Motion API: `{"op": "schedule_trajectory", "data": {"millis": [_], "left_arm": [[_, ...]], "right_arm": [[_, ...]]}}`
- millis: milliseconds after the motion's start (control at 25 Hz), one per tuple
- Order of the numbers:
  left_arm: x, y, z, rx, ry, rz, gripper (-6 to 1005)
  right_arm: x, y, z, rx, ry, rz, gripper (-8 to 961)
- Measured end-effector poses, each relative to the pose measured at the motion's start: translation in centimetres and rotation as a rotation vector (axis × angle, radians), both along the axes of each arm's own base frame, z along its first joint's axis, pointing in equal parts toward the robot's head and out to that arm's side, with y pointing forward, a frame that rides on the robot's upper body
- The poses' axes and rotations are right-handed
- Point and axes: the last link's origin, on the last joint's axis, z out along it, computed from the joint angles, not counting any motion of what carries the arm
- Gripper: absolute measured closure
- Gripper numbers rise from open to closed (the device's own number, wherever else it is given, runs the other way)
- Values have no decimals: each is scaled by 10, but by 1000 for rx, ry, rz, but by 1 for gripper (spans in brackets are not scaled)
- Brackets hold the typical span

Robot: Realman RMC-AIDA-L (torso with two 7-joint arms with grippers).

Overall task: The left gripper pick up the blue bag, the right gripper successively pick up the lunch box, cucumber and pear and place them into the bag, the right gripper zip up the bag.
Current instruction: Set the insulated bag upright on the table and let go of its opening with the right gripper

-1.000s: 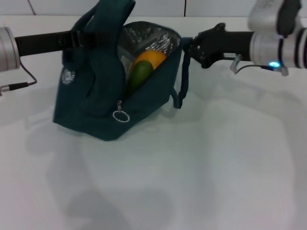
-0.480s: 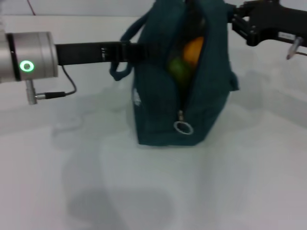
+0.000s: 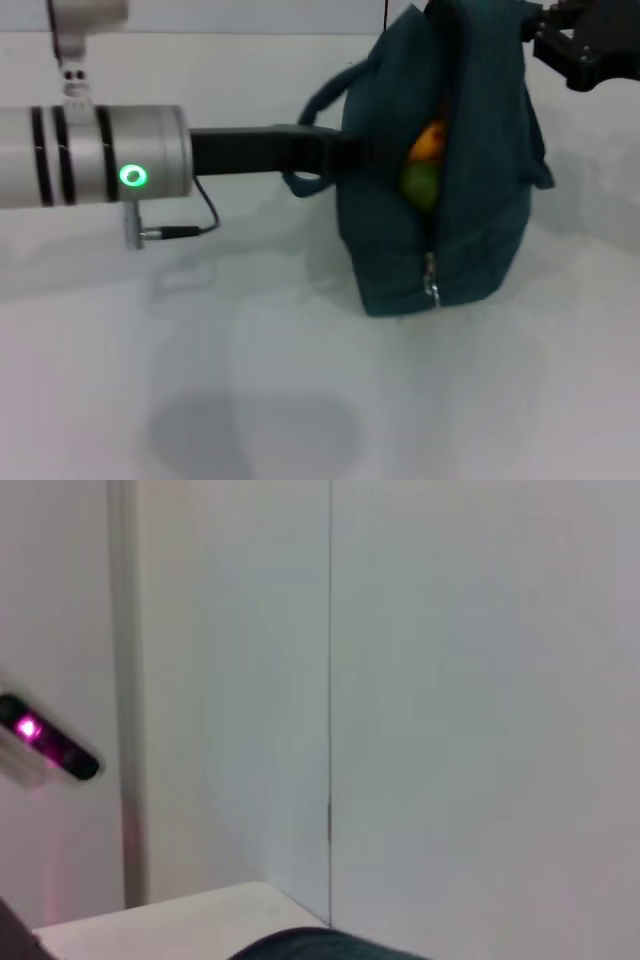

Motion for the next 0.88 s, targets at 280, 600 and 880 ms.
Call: {"op": "schedule_trajectory", "data": {"millis": [280,600,880], "left_arm": [[8,-4,-11,-11,-27,-6,950],[-7,-12,11,69,-55,34,950],[-24,-18,14,80,-59,89,950]], "right_arm": [[14,4,-8,-21,-40,-47,885],[6,15,-27,-77,-43,-41,885],[-18,31,-49,-100,-85,0,879]]}}
